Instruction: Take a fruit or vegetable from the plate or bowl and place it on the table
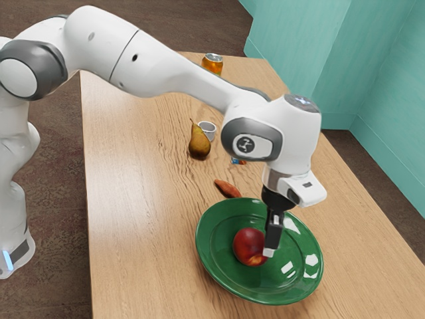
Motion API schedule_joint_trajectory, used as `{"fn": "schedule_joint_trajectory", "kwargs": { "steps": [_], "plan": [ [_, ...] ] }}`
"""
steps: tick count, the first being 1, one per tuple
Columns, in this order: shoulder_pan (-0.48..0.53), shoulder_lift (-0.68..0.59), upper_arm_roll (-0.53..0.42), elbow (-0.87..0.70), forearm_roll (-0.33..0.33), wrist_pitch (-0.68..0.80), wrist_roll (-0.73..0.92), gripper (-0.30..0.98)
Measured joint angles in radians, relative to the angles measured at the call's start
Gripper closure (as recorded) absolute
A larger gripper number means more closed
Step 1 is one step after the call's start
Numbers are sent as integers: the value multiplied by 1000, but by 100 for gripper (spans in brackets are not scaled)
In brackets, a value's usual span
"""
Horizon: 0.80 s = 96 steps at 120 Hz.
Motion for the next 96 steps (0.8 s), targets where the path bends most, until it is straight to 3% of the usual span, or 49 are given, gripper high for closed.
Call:
{"fn": "schedule_joint_trajectory", "kwargs": {
  "steps": [82, 96],
  "plan": [
    [-10, -40, 82, -142, 4, 36, 3, 0],
    [-8, -37, 83, -149, 2, 47, 5, 12]
  ]
}}
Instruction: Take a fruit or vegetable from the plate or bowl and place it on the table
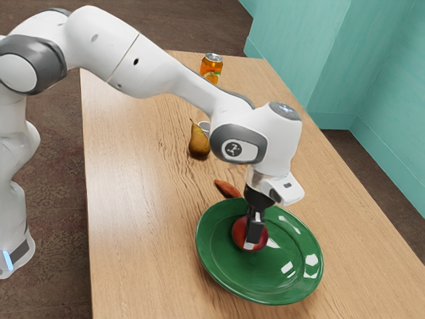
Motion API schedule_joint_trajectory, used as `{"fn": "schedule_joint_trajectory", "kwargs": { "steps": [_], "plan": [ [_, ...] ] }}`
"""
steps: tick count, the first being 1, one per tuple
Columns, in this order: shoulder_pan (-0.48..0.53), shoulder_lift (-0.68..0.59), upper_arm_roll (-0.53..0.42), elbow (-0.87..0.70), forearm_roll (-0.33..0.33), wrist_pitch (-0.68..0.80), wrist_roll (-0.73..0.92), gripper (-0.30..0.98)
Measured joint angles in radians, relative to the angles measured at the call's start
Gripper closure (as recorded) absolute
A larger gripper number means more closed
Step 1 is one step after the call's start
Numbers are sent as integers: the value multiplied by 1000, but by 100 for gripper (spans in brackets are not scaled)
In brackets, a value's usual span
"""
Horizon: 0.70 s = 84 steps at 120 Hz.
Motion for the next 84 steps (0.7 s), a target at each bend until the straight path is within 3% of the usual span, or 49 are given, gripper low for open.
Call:
{"fn": "schedule_joint_trajectory", "kwargs": {
  "steps": [27, 49, 84],
  "plan": [
    [-5, -51, -1, 3, 12, 8, 1, 32],
    [-20, -72, -8, 47, 25, 0, 5, 39],
    [-297, -20, -13, 197, 31, -39, 16, 40]
  ]
}}
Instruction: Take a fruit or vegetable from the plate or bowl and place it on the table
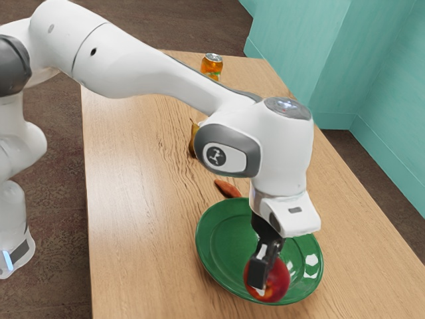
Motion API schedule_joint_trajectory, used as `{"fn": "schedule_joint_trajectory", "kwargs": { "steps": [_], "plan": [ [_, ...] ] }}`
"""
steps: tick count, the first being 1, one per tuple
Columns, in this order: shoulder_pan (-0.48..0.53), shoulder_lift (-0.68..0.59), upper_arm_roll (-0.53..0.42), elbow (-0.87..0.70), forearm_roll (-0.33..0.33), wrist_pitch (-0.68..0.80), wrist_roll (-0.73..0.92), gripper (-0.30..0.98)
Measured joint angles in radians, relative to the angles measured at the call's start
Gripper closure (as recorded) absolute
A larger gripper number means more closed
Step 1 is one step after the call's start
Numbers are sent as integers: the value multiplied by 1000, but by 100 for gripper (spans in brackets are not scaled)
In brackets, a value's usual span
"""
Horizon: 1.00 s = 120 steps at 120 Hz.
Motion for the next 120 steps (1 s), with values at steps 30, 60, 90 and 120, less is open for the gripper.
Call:
{"fn": "schedule_joint_trajectory", "kwargs": {
  "steps": [30, 60, 90, 120],
  "plan": [
    [-42, 74, -18, 72, 1, -19, 8, 40],
    [-60, 80, -22, 80, -9, -26, 22, 8],
    [-67, 77, -19, 79, 1, -28, 44, 1],
    [-67, 77, -19, 75, 3, -25, 53, 0]
  ]
}}
